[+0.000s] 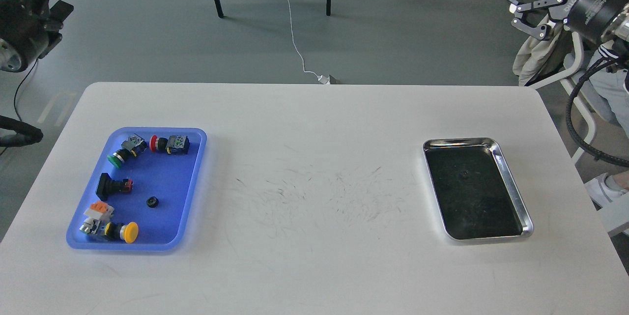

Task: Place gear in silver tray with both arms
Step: 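Reach the left gripper into the blue tray toward another black gear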

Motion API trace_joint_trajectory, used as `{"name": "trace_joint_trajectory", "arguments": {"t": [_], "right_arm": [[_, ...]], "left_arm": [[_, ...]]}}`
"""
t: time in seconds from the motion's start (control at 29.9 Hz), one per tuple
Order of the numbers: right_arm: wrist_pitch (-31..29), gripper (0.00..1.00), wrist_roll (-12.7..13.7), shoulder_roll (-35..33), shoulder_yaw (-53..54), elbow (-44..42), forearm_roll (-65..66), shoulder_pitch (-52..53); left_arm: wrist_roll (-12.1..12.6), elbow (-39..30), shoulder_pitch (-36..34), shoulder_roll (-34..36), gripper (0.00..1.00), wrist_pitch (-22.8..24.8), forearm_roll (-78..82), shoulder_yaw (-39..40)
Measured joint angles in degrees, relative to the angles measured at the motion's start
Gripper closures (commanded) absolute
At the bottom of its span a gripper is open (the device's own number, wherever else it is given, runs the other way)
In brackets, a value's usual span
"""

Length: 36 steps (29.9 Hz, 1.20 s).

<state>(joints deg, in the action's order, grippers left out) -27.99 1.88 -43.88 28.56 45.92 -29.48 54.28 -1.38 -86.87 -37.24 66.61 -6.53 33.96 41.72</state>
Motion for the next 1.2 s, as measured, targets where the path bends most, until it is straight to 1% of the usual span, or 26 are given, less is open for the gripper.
{"name": "trace_joint_trajectory", "arguments": {"t": [0.07,0.17,0.23,0.33,0.43,0.53,0.6,0.74,0.9,1.07,1.2], "right_arm": [[0.01,0.03,-1.95,1.25,0.55,-2.33,-4.47,-4.4],[0.0,0.03,-3.09,4.16,3.16,-6.36,-9.0,-11.4],[0.0,0.03,-3.09,7.04,5.56,-8.85,-10.11,-15.66],[0.0,0.03,-2.82,11.26,7.2,-10.14,-10.39,-19.03],[0.0,0.02,-2.78,13.06,7.23,-9.32,-10.18,-19.83],[-0.01,0.02,-2.58,13.4,6.24,-7.15,-7.64,-19.74],[-0.02,0.02,-2.4,13.27,5.66,-5.73,-4.99,-19.5],[-0.02,0.02,-1.91,12.86,5.19,-5.02,-1.93,-19.42],[-0.02,0.02,-1.55,12.71,5.09,-4.69,-1.23,-19.95],[-0.02,0.02,-1.52,12.3,5.11,-3.68,-1.19,-20.07],[-0.02,0.02,-1.52,12.09,5.11,-3.49,-1.19,-20.09]], "left_arm": [[-0.46,-3.12,0.22,5.34,0.02,1.54,0.15,-3.21],[-1.22,-7.19,0.26,12.62,0.02,4.14,2.98,-8.4],[-1.31,-8.6,0.26,14.83,0.02,5.66,7.46,-10.42],[-1.43,-9.31,0.36,15.21,0.02,6.84,19.2,-13.62],[-1.71,-9.42,0.38,12.64,0.02,7.02,32.95,-17.68],[-2.57,-9.2,0.46,9.74,0.02,6.62,44.62,-21.48],[-3.11,-8.69,0.5,7.71,0.02,5.39,50.79,-24.99],[-3.34,-5.62,0.6,3.16,0.03,2.47,60.17,-30.46],[-3.84,-1.57,1.97,-2.14,0.04,0.86,68.02,-31.8],[-4.53,0.04,4.89,-5.75,0.05,-0.3,74.04,-31.88],[-5.18,1.05,6.62,-7.12,0.11,-0.38,75.35,-31.79]]}}
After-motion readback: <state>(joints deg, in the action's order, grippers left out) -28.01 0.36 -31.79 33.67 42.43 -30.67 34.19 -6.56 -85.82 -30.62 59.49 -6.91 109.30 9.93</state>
